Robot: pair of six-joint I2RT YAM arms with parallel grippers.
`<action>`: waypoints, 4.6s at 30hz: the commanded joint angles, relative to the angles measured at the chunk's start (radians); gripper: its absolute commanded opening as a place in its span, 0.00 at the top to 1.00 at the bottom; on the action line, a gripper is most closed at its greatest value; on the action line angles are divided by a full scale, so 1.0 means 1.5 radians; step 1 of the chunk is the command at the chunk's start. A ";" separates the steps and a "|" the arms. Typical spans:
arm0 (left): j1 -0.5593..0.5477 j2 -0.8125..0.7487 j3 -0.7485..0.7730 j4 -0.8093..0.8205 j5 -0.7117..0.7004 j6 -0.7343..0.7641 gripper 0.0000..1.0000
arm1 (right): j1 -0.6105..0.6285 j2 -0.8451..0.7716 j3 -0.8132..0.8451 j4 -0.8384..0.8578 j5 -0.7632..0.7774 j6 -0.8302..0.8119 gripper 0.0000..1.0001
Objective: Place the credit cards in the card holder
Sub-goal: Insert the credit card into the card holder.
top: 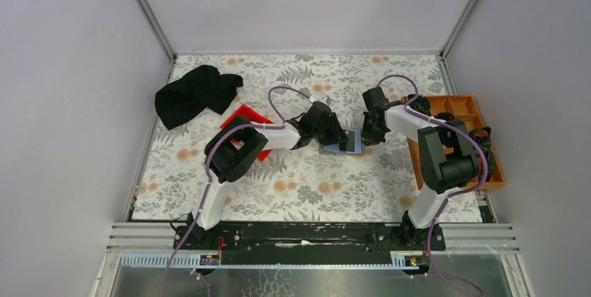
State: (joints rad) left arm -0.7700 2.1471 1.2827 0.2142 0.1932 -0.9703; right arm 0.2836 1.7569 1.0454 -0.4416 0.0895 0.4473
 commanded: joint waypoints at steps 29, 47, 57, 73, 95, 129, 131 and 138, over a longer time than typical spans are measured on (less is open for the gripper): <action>-0.077 0.062 0.105 -0.311 -0.082 0.170 0.48 | 0.059 0.053 0.059 0.004 -0.053 0.010 0.86; -0.094 0.056 0.125 -0.367 -0.116 0.196 0.38 | 0.063 0.041 0.041 0.028 -0.060 0.019 0.85; -0.094 0.011 0.115 -0.385 -0.197 0.204 0.33 | 0.061 0.042 0.037 0.034 -0.061 0.026 0.86; -0.093 -0.030 0.113 -0.360 -0.251 0.211 0.32 | 0.061 0.045 0.037 0.040 -0.071 0.022 0.86; -0.055 -0.101 0.034 -0.235 -0.113 0.210 0.26 | 0.062 0.046 0.048 0.040 -0.073 0.018 0.86; -0.048 -0.105 0.016 -0.214 -0.033 0.200 0.30 | 0.063 0.045 0.031 0.062 -0.091 0.020 0.86; -0.054 -0.099 0.021 -0.215 -0.030 0.197 0.30 | 0.064 0.045 0.030 0.063 -0.092 0.021 0.86; -0.064 -0.089 0.037 -0.213 -0.026 0.190 0.30 | 0.065 0.042 0.025 0.061 -0.089 0.021 0.86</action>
State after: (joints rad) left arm -0.8555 1.9968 1.2964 -0.1516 0.1341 -0.6800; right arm 0.3664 1.8156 1.0981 -0.3527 -0.0311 0.4686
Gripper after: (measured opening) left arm 0.702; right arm 0.140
